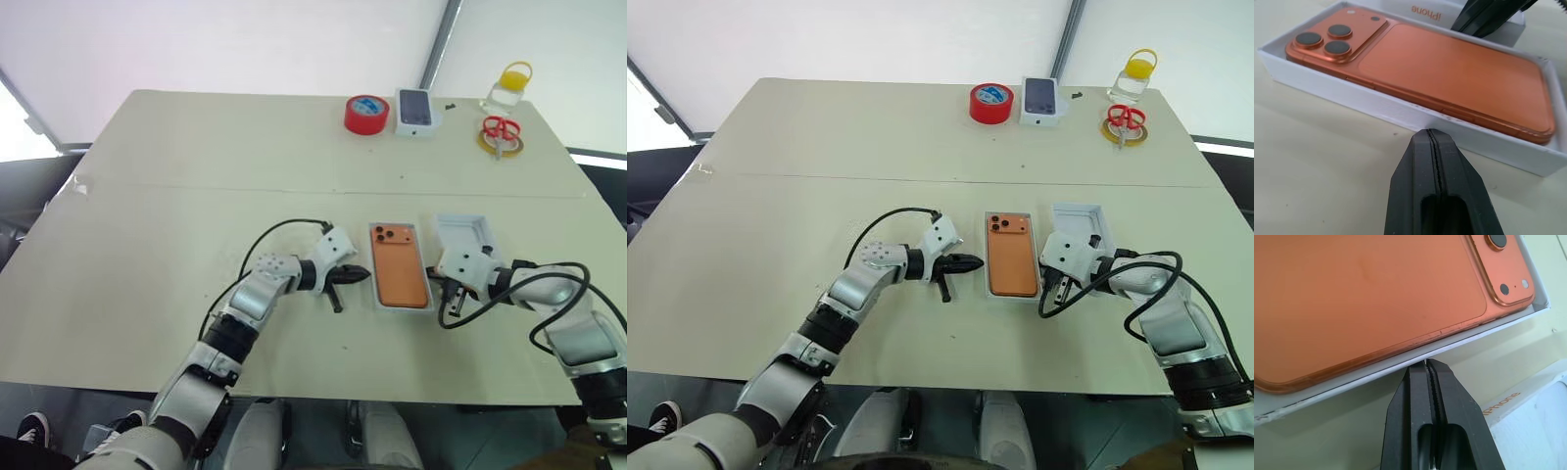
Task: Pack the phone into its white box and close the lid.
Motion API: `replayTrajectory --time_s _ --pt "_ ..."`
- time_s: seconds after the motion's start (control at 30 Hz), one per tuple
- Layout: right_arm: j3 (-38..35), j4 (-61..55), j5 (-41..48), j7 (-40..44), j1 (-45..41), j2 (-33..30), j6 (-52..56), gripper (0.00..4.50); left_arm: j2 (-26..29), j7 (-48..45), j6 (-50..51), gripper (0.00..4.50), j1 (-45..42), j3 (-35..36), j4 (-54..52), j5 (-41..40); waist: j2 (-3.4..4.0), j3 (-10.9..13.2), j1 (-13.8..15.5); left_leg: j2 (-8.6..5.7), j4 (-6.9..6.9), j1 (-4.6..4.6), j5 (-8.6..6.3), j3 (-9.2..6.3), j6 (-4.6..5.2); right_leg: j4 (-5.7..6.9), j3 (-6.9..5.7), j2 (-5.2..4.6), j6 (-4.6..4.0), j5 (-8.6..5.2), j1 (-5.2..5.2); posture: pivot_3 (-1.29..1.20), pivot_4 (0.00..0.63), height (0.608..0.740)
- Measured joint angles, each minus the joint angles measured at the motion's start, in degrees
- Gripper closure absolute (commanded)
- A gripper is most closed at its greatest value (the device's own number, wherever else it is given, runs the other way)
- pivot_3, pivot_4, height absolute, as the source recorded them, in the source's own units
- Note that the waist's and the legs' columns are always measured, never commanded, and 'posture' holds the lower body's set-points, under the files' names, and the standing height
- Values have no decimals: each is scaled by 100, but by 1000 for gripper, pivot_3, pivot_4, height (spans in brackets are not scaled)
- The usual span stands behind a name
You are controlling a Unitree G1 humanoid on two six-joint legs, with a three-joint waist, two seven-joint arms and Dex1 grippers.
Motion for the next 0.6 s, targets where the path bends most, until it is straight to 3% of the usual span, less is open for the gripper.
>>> replayTrajectory --time_s 0.33,0.43,0.47,0.5,0.6 --pt "-11 397 -34 -21 -8 -331 -474 4443 417 169 -27 4500 245 392 -462 -189 0 0 15 -2 1 -1 0 1 0 -1 1 -1 -1 0 1 0 150 740" --pt "-117 521 -22 -153 2 -375 -595 4443 822 67 -162 4500 192 721 -428 -368 1 0 -19 1 0 1 0 4 0 1 0 4 -2 0 -3 0 150 740" --pt "-208 529 122 -177 -29 -282 -462 4486 991 -28 -160 4249 132 864 -376 -457 0 0 -38 1 0 1 0 4 0 2 0 8 -2 0 -4 0 150 740" --pt "-317 524 346 -167 -109 -138 -227 4233 1161 -147 -120 3964 71 1014 -328 -579 1 0 -62 3 -1 2 0 4 -1 4 0 10 -2 1 -4 0 150 740" --pt "-514 480 796 -158 -275 44 331 3154 1461 -467 -34 2709 -55 1312 -288 -887 6 -1 -72 7 -1 1 0 0 -1 6 0 7 -2 1 -4 0 150 740"
